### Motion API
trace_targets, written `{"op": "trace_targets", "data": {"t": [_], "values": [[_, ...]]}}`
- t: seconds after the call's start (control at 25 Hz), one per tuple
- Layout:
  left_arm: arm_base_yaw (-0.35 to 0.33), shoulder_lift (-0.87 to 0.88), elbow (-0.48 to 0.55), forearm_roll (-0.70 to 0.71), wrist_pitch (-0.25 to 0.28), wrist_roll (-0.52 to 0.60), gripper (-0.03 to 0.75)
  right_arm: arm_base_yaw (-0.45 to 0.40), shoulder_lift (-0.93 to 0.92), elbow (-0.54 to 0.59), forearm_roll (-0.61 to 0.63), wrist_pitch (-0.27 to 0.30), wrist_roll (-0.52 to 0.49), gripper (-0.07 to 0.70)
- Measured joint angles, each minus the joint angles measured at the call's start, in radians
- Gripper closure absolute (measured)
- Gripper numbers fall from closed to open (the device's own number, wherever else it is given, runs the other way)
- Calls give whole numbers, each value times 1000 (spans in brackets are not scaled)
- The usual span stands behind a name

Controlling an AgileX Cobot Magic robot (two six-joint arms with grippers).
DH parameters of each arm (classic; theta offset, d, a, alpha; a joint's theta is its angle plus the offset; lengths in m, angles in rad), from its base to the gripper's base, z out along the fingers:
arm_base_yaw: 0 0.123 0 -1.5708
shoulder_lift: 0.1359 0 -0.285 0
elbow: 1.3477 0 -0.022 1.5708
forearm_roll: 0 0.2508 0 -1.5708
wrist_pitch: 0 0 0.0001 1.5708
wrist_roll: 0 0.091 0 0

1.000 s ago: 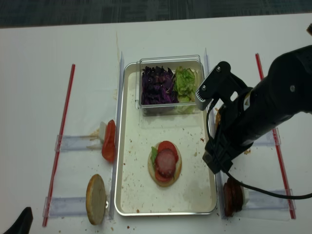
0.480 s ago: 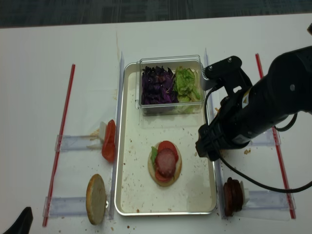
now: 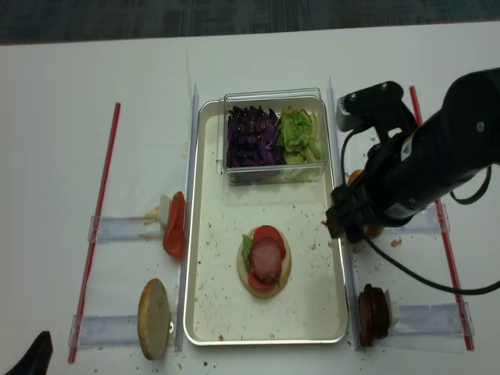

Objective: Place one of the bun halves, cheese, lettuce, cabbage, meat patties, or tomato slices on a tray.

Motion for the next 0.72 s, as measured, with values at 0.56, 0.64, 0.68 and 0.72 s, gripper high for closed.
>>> {"op": "trace_targets", "data": {"t": [0.56,0.64,0.68,0.72], "values": [[0,0,0,0,0,0,45,-453,0,0,-152,92,-8,18],[0,0,0,0,0,0,45,-464,0,0,-156,100,-8,18],[0,0,0,0,0,0,45,-465,0,0,-156,104,-8,18],[0,0,0,0,0,0,45,-465,0,0,-156,109,-8,18]]}}
